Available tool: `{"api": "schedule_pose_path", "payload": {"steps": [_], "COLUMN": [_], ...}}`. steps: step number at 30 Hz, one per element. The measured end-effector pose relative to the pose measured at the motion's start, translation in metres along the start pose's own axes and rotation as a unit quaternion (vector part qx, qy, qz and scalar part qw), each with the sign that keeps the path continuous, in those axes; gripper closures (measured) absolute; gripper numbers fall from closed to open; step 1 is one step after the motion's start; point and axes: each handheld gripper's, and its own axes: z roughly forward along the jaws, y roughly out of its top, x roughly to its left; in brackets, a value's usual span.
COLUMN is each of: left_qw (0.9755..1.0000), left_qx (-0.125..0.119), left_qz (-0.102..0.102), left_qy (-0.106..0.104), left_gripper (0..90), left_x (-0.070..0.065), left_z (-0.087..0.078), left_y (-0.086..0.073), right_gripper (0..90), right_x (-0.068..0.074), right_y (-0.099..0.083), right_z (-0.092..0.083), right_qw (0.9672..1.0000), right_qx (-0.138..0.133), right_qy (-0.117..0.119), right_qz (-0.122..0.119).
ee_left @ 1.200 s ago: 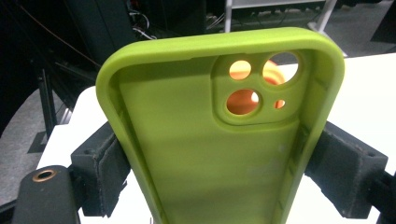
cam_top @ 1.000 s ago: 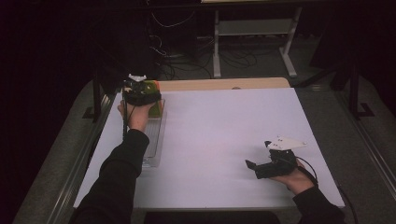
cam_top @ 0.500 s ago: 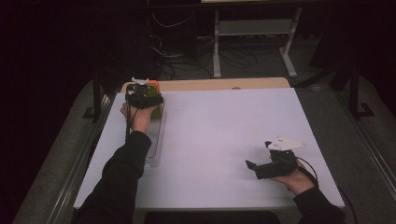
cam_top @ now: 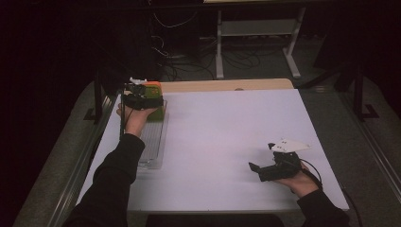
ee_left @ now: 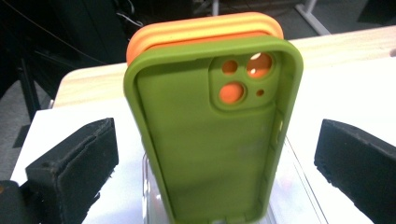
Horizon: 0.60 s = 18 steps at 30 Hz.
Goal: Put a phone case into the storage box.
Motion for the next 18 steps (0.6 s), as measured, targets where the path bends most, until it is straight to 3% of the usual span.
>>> {"api": "schedule_pose_path", "payload": {"steps": [5,11,18], "left_qw": [0.9994,0.9966,0.9894], "left_qx": [0.008,0.012,0.014], "left_qz": [0.015,0.039,0.068], "left_qy": [-0.030,-0.072,-0.127], "left_gripper": [0.0,0.0,0.0], "left_x": [0.004,0.001,-0.009], "left_z": [-0.012,-0.028,-0.044], "left_y": [0.001,0.003,0.007], "right_gripper": [0.0,0.0,0.0], "right_x": [-0.001,-0.001,-0.001], "right_y": [0.000,0.000,0.000], "right_z": [0.000,0.000,0.001], "right_qw": [1.0000,1.0000,1.0000], "right_qx": [0.001,0.002,0.004], "right_qy": [0.002,0.004,0.008], "right_qz": [0.002,0.000,0.000]}}
